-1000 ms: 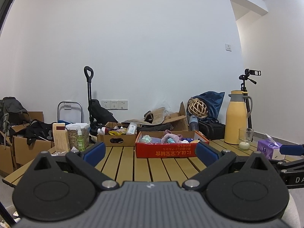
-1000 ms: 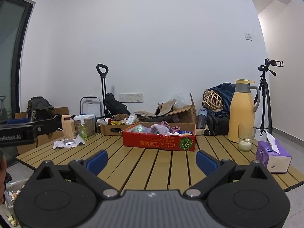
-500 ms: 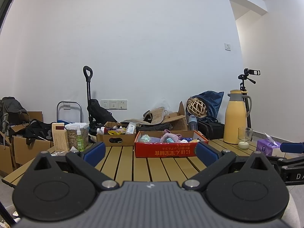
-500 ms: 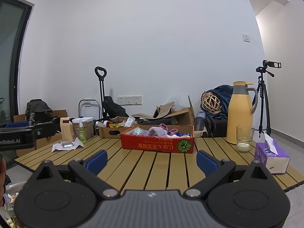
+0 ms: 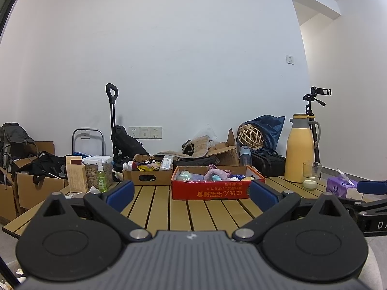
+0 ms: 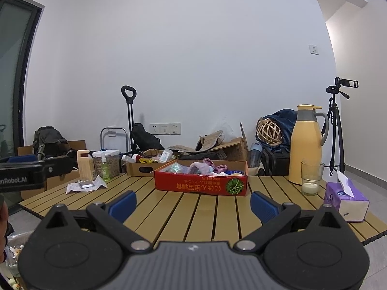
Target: Organize soft objects
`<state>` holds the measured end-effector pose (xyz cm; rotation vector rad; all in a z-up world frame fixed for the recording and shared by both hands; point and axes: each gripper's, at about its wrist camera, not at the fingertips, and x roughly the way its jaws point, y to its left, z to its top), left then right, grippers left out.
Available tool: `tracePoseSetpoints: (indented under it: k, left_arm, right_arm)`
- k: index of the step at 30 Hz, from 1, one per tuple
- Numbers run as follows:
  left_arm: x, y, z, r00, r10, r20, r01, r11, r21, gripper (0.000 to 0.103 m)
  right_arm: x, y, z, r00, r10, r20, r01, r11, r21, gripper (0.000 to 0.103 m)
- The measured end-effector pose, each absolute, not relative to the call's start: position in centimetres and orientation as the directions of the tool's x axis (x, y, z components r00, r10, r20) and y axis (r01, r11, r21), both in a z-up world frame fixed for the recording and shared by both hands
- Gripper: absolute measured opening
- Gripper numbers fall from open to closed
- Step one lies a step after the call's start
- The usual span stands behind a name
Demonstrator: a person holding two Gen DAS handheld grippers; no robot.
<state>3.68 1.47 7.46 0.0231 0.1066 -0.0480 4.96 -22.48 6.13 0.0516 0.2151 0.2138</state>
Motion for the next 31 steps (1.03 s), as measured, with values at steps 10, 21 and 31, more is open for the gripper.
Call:
tracePoseSetpoints:
  k: [10, 21, 31]
  left_arm:
    - [3.63, 1.45, 7.34, 0.993, -0.057, -0.106, 0.060, 0.998, 0.024, 0.103]
    - [3.56, 2.09, 7.35, 0.994, -0.055, -0.092, 0.056, 0.998, 0.012, 0.103]
    - [3.27, 1.91, 7.18, 0.996, -0.043, -0.080, 0.043, 0.999, 0.004, 0.103]
  right_arm:
    - [4.79, -22.34, 6.18, 0.956, 0.215, -0.200, -0.204, 0.976, 0.074, 0.103]
    - [4.98, -22.21, 6.18, 0.955, 0.216, -0.205, -0.206, 0.976, 0.072, 0.103]
    - [4.95, -22.17, 6.14, 0.955, 0.216, -0.204, -0.206, 0.976, 0.070, 0.103]
